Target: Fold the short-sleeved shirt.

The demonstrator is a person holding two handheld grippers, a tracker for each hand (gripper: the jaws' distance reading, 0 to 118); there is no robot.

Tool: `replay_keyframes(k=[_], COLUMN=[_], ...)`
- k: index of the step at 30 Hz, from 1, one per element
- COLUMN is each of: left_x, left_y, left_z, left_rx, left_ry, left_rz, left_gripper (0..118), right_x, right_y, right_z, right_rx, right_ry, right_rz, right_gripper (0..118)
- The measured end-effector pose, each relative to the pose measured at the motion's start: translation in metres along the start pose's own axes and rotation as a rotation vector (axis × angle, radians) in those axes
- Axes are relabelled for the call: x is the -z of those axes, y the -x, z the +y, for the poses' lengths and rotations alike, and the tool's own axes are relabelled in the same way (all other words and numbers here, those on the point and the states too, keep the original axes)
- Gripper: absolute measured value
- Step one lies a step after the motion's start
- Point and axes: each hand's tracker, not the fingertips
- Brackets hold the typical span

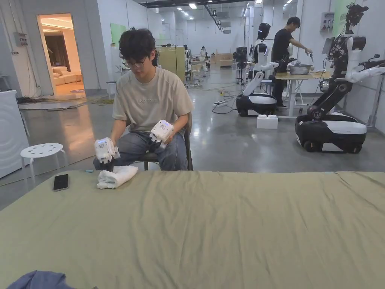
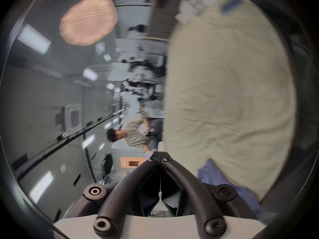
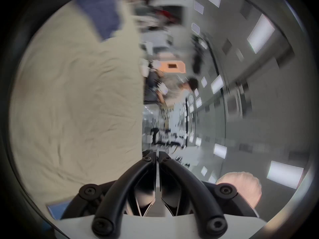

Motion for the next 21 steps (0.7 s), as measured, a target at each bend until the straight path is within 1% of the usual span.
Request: replay_keyframes(k=[1, 3, 4, 5, 6, 7, 8, 9, 10, 11, 12, 13, 14, 15, 16, 17, 19, 20, 21], left_x=[-0.004, -0.008, -0.01, -0.012, -0.014, -0.018, -0.024, -0.029, -0.035, -0.038, -0.039, -0.038, -0.035, -0.033, -0.032, -0.032, -0.034, -0.034, -0.035], left_y=[-0.007, -0.008, -0.001, 0.011, 0.025, 0.045, 0.063, 0.076, 0.088, 0.097, 0.099, 0.099, 0.099, 0.099, 0.099, 0.1, 0.103, 0.104, 0.105], left_z=[-0.001, -0.002, -0.001, -0.001, -0.002, -0.007, -0.012, -0.017, -0.026, -0.039, -0.047, -0.057, -0.062, -0.063, -0.058, -0.059, -0.062, -0.058, -0.057], left_rx=[-0.052, -0.18, -0.251, -0.349, -0.451, -0.584, -0.749, -0.897, -1.08, -1.256, -1.379, -1.507, -1.583, -1.629, -1.658, -1.672, -1.672, -1.671, -1.664], left_ry=[-0.024, -0.024, -0.029, -0.027, -0.039, -0.066, -0.09, -0.114, -0.162, -0.226, -0.275, -0.326, -0.344, -0.32, -0.289, -0.287, -0.314, -0.317, -0.321], left_rz=[-0.048, -0.038, 0.005, 0.044, 0.064, 0.09, 0.13, 0.156, 0.162, 0.157, 0.144, 0.132, 0.131, 0.142, 0.176, 0.186, 0.172, 0.172, 0.173], left_gripper=[0, 0, 0, 0, 0, 0, 0, 0, 0, 0, 0, 0, 0, 0, 0, 0, 0, 0, 0], right_x=[-0.004, -0.008, -0.007, -0.005, -0.004, -0.005, -0.005, -0.007, -0.008, -0.011, -0.013, -0.015, -0.016, -0.016, -0.015, -0.014, -0.015, -0.015, -0.015], right_y=[0.008, 0.005, 0.0, -0.009, -0.018, -0.032, -0.047, -0.057, -0.07, -0.073, -0.073, -0.069, -0.065, -0.06, -0.058, -0.059, -0.062, -0.062, -0.063], right_z=[0.002, 0.002, 0.003, 0.0, -0.002, -0.01, -0.018, -0.027, -0.039, -0.051, -0.061, -0.071, -0.077, -0.08, -0.082, -0.081, -0.079, -0.078, -0.077], right_rx=[0.028, 0.203, 0.303, 0.412, 0.501, 0.652, 0.845, 1.016, 1.228, 1.449, 1.616, 1.789, 1.917, 1.987, 2.028, 2.02, 1.951, 1.922, 1.909], right_ry=[-0.015, -0.015, 0.001, 0.026, 0.036, 0.047, 0.065, 0.074, 0.081, 0.069, 0.051, 0.023, -0.003, -0.01, 0.009, 0.032, 0.051, 0.062, 0.061], right_rz=[0.029, 0.073, 0.085, 0.066, 0.049, 0.021, -0.008, -0.027, -0.05, -0.075, -0.086, -0.085, -0.088, -0.091, -0.086, -0.09, -0.103, -0.112, -0.107], right_gripper=[2, 3, 3, 3, 3, 3, 3, 3, 3, 5, 9, 10, 10, 9, 8, 6, 2, 1, 1])
